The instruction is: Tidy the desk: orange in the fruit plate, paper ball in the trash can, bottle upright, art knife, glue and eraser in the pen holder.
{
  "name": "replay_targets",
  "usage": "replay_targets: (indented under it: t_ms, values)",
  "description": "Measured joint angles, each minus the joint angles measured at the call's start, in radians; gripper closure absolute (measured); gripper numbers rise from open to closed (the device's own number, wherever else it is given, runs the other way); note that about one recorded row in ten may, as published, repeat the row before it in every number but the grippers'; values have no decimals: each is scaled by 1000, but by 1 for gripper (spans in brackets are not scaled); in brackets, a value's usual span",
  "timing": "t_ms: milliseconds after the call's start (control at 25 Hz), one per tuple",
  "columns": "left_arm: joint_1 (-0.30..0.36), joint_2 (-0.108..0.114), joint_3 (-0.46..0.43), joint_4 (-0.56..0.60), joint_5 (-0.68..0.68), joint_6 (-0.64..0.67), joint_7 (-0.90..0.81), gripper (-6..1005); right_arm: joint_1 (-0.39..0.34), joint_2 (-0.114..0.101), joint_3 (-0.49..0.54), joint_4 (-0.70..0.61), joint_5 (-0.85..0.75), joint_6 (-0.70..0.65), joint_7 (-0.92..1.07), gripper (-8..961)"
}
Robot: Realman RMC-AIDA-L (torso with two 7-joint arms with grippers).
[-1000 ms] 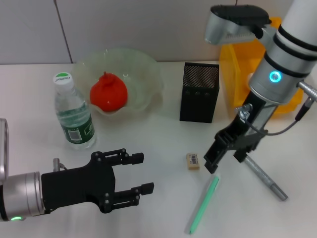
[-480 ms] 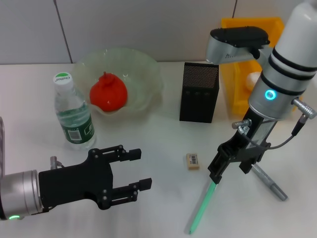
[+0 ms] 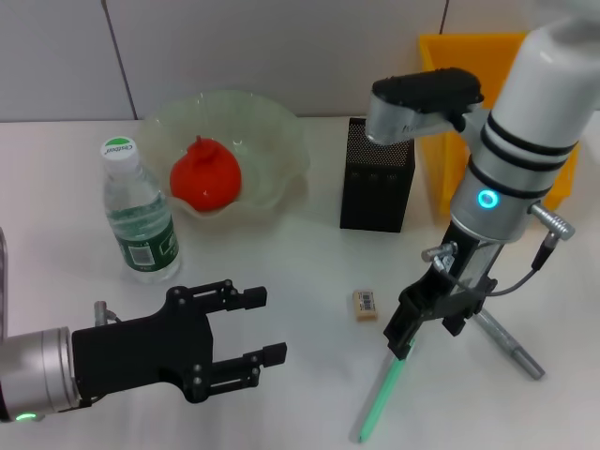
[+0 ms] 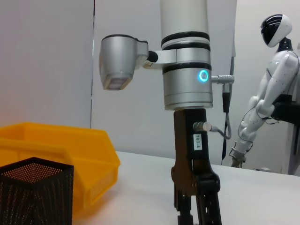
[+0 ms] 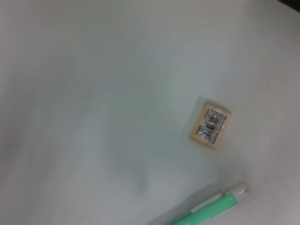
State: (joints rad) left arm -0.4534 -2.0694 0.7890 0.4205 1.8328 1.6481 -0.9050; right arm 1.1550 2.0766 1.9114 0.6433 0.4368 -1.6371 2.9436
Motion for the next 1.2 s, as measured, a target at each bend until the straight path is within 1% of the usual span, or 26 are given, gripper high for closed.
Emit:
replay_targets:
  t_ms: [320,640,1200]
  values:
    - [17,4,6,2,11,2,8,326,18,10,-20,-45,8,48,0,128]
    - [40,7,27,1,23,2,8,326,35,13,-109,-82,84,90,11,127]
    - [67,8,29,3,27,19,9,324,37,16,-117,-139,95,120,13,128]
